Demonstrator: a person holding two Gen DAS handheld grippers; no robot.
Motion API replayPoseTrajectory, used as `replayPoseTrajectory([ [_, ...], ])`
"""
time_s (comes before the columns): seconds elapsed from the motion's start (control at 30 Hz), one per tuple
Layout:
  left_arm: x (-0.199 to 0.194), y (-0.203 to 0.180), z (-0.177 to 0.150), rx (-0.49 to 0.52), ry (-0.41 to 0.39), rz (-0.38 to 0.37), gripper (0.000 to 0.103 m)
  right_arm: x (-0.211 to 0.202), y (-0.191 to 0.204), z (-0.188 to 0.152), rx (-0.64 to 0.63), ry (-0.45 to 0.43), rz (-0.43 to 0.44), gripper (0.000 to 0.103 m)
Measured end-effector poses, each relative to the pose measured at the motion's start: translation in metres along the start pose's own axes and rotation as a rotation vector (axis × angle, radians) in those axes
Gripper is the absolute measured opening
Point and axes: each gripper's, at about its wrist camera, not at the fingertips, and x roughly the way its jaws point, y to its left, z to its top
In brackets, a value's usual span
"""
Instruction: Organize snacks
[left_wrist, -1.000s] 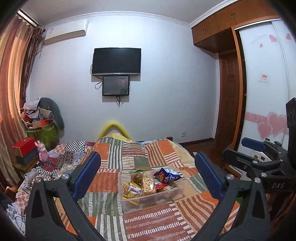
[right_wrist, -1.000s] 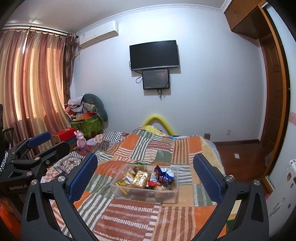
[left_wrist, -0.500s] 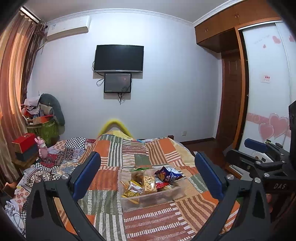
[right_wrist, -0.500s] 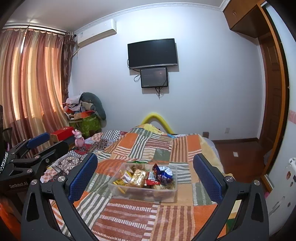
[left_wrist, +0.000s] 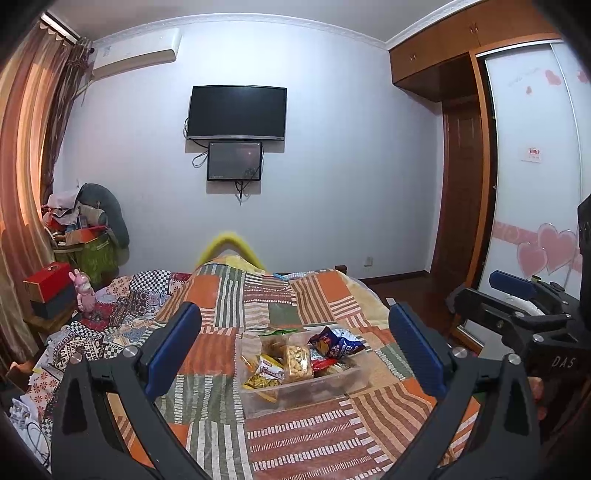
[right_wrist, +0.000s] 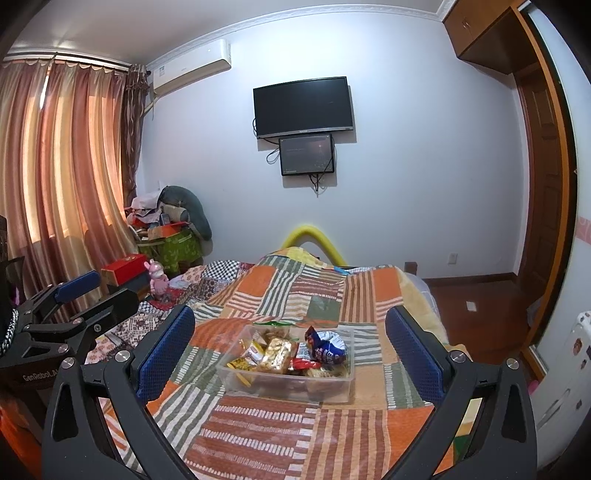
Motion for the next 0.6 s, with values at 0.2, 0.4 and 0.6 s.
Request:
replayPoseTrajectory([
  [0.2, 0.0011, -0.0001, -0.0011, 0.001, 0.006, 0.001, 0.103, -0.0007, 0.0005, -0.0018, 0.001, -0.003, -0.004, 0.103],
  [0.4, 0.0013, 0.0010, -0.0013, -0.001, 0.006, 0.000, 0.103, -0.0005, 0.0005, -0.0011, 0.001, -0.003, -0.003, 0.103],
  [0.6, 0.0014, 0.0011, -0.0014, -0.002, 0.006, 0.000, 0.103, -0.0005, 0.0006, -0.0015, 0.000, -0.003, -0.002, 0.103],
])
